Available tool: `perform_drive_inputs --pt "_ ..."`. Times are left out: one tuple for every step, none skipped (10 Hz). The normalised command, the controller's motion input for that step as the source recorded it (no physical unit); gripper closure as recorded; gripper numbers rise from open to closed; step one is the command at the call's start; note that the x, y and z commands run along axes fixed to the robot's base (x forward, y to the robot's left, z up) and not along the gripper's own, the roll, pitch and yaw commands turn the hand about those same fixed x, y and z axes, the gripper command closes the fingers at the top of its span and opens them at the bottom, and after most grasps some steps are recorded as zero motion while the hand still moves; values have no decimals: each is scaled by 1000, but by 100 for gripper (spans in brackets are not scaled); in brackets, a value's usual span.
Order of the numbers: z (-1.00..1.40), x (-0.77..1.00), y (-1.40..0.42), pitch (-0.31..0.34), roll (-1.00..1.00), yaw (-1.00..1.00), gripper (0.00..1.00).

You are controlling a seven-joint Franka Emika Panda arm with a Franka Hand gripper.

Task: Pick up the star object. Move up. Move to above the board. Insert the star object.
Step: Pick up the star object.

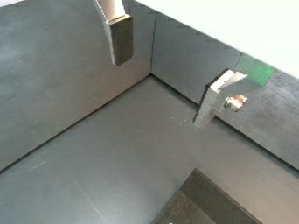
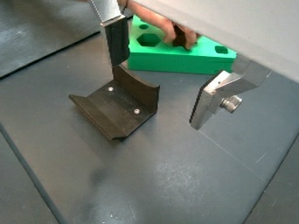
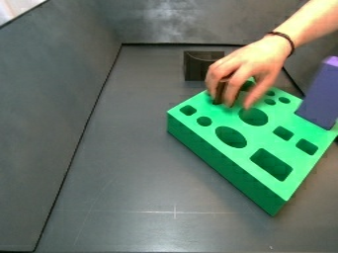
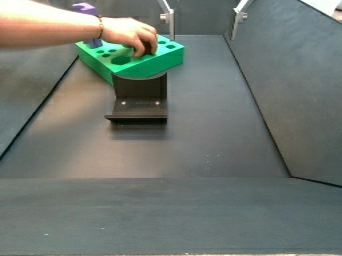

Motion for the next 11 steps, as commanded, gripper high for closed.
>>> perform_drive_inputs --pt "0 0 0 0 4 0 0" --pt "-46 -77 489 -149 -63 51 0" --pt "-229 363 706 -90 -31 277 0" --pt "-391 211 791 -113 0 254 0" --pt "-551 166 720 -107 -19 369 0" --pt "-634 254 677 -121 -31 374 0" --pt "-669 297 691 -127 -44 349 0" --pt "-626 334 669 -130 -34 340 0" --pt "-589 389 671 -130 -59 323 0" --pt "-663 237 629 -169 -46 306 0" --pt "-140 63 343 50 0 100 0"
